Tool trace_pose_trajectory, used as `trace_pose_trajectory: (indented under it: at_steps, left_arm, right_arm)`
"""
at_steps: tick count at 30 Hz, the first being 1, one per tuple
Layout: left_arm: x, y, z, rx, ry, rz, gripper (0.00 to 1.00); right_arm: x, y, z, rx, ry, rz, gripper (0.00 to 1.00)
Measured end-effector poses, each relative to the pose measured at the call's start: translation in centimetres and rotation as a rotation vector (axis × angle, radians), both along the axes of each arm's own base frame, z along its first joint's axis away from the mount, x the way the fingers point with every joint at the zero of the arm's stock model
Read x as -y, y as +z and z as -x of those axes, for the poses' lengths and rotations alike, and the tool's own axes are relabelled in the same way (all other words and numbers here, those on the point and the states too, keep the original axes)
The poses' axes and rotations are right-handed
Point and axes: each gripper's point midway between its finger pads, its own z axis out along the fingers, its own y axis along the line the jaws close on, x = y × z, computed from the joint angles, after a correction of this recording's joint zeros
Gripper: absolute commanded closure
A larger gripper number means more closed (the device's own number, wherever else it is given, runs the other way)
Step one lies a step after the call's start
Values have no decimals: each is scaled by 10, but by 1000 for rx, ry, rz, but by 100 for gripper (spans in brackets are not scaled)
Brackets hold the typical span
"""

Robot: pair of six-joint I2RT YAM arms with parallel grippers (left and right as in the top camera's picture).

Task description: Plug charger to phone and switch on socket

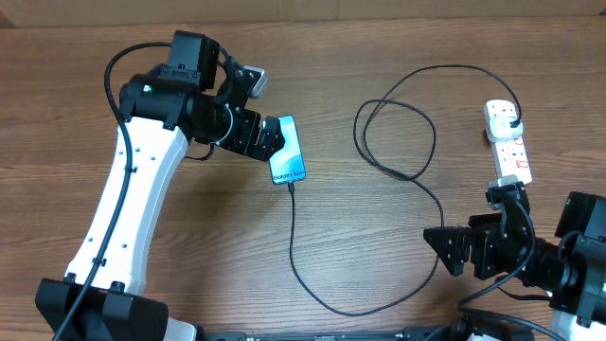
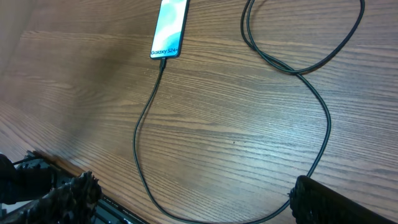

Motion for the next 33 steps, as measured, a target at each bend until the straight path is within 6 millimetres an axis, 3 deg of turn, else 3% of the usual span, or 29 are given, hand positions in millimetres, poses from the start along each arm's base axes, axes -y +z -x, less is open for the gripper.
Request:
trace_pose_trajectory:
  at_steps: [10, 16, 19, 25, 33]
  left_arm:
    - [0, 0, 0, 0, 0, 0, 0]
    - [0, 0, 0, 0, 0, 0, 0]
    - [0, 0, 0, 0, 0, 0, 1]
    - [0, 0, 0, 0, 0, 0, 1]
    - [0, 0, 0, 0, 0, 0, 0]
  right_arm:
    - [2, 1, -3, 12, -3, 11, 0]
    - [19, 30, -54, 304, 10, 125, 0]
    - [17, 39, -74, 432, 48, 180, 0]
    - [-8, 19, -92, 618, 152, 248, 0]
    - [-27, -13, -76, 888, 188, 279, 0]
